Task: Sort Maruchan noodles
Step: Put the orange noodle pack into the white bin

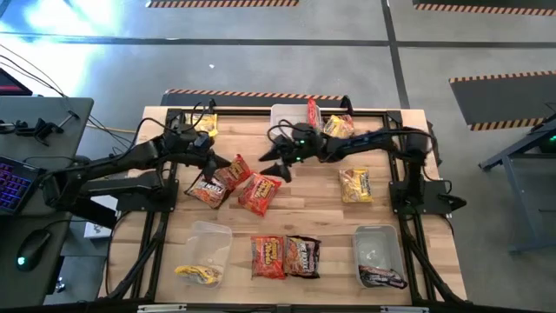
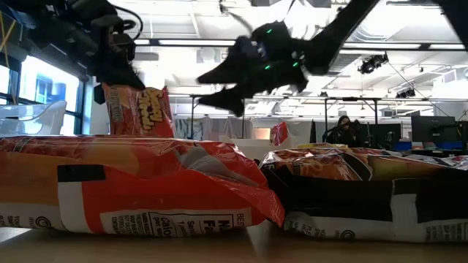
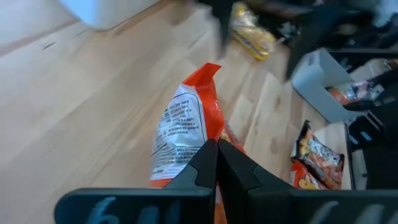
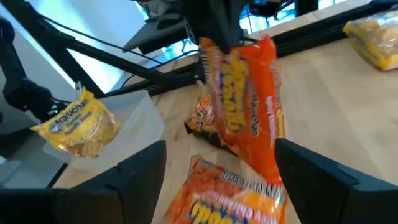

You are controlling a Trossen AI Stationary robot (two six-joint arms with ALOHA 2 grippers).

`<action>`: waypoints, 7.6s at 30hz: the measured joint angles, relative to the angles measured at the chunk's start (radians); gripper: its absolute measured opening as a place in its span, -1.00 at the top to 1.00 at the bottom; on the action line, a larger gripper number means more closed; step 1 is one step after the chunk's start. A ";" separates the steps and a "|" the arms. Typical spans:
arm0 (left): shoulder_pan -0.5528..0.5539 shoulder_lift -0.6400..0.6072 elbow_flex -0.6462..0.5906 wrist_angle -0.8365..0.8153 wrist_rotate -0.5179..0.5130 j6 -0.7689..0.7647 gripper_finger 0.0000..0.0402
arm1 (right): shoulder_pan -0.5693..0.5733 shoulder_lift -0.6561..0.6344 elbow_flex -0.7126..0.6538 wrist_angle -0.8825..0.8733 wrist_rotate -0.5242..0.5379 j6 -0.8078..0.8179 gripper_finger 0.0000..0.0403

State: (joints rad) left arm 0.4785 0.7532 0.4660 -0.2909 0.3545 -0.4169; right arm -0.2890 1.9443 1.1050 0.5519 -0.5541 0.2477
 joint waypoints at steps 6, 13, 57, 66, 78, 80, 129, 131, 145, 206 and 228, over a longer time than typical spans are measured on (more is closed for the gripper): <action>-0.048 0.000 0.000 0.042 -0.003 0.009 1.00 | 0.007 0.177 0.137 0.145 -0.043 0.010 -0.42; -0.081 0.000 0.000 0.080 -0.022 0.020 1.00 | 0.025 0.284 0.243 0.180 -0.132 -0.017 -0.42; -0.416 0.151 0.000 -0.070 -0.358 0.213 0.14 | 0.043 0.154 0.280 -0.364 0.070 -0.251 0.29; -0.615 0.298 0.000 -0.061 -0.640 0.213 0.03 | 0.042 0.110 0.280 -0.459 0.162 -0.354 0.29; -0.666 0.445 0.002 -0.011 -0.748 0.253 0.46 | 0.048 0.109 0.280 -0.472 0.187 -0.383 0.29; -0.665 0.444 0.002 0.005 -0.749 0.255 0.66 | 0.056 0.109 0.280 -0.485 0.221 -0.348 0.29; 0.073 0.818 0.279 -0.020 -0.108 0.477 -0.15 | 0.068 -0.146 -0.155 -0.365 0.110 -0.163 0.34; 0.072 0.843 0.292 -0.047 -0.101 0.500 -0.12 | 0.074 -0.146 -0.155 -0.361 0.113 -0.170 0.34; 0.076 0.878 0.293 -0.086 -0.095 0.621 0.75 | 0.087 -0.146 -0.155 -0.351 0.113 -0.185 0.34; -0.035 0.449 0.291 -0.049 -0.157 0.488 1.00 | 0.090 0.315 0.302 0.006 0.258 0.268 -0.05; -0.035 0.236 0.253 -0.024 -0.265 0.400 0.59 | 0.079 0.281 0.302 -0.019 0.179 0.212 0.70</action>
State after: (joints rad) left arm 0.4436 0.9892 0.7185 -0.3146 0.0894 -0.0171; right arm -0.2095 2.2253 1.4071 0.5333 -0.3754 0.4600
